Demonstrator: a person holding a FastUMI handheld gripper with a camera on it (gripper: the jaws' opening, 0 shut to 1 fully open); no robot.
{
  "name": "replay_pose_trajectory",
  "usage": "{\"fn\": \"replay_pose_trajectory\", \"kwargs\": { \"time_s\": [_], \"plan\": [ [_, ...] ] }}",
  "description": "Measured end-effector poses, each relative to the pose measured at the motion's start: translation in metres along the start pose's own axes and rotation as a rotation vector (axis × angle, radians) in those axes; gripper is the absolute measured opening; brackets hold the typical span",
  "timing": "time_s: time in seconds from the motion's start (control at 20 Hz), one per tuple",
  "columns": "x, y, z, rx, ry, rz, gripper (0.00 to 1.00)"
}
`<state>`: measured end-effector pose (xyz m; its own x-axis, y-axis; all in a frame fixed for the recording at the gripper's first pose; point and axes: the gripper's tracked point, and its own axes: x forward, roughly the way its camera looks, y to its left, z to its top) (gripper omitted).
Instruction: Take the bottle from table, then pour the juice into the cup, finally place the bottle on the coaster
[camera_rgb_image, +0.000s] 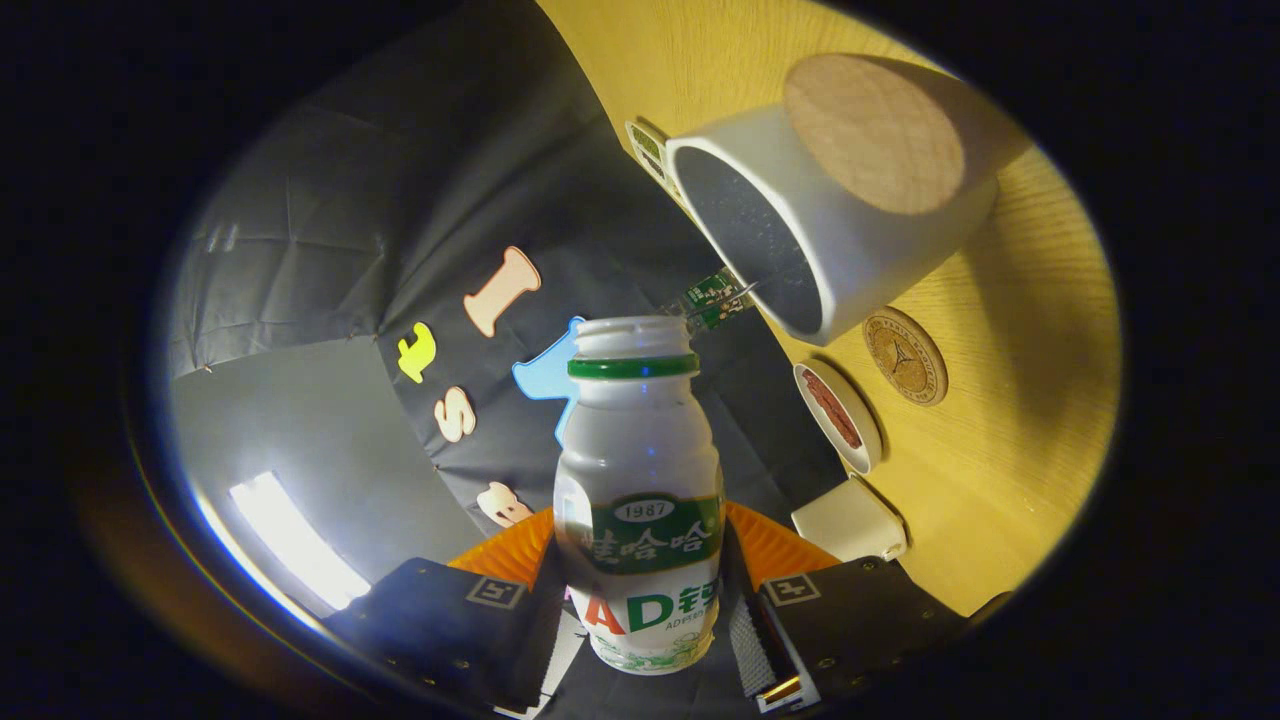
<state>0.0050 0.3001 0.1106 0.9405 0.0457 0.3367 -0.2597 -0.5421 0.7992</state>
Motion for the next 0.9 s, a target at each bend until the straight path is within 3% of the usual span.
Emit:
{"fn": "replay_pose_trajectory", "kwargs": {
  "time_s": [0.9],
  "plan": [
    [-0.005, 0.015, 0.004, 0.058, -0.028, 0.045, 0.71]
  ]
}}
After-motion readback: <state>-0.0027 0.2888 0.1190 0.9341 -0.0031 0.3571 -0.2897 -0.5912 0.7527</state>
